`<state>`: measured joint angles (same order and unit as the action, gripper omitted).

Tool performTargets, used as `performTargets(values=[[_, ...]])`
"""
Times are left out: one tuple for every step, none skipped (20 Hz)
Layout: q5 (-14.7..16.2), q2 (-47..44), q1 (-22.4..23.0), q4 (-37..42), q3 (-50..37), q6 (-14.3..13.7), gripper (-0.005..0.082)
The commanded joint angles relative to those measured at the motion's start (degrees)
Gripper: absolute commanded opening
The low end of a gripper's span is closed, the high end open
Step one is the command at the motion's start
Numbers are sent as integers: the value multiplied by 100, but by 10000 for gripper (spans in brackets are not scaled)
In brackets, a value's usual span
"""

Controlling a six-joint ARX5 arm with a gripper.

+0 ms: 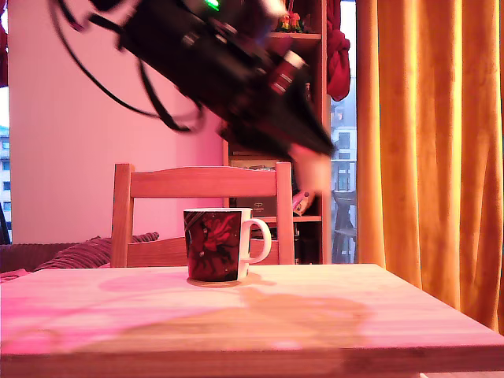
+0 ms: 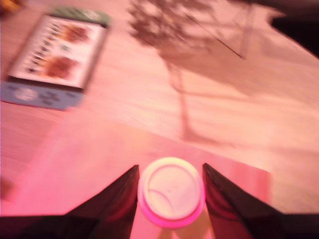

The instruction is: Pick up the coffee capsules on the table and drop them inside the coffee cup

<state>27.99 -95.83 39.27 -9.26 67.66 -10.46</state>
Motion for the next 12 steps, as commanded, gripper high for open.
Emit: performTargets(values=[[-2, 122, -166, 33, 9, -2, 301], [-9, 127, -313, 31, 9, -4, 301], [-22, 125, -452, 28, 9, -7, 301], [-94, 122, -568, 28, 9, -24, 301], [-151, 122, -673, 35, 9, -63, 301], [-157, 122, -807, 48, 9, -70, 301], [-162, 122, -931, 42, 9, -114, 301], [-184, 122, -1040, 22, 9, -122, 301], [-195, 120, -1143, 2, 9, -149, 301], [-195, 120, -1235, 7, 9, -151, 301], [-195, 120, -1309, 13, 9, -153, 301], [-195, 116, -1368, 13, 9, -155, 301]])
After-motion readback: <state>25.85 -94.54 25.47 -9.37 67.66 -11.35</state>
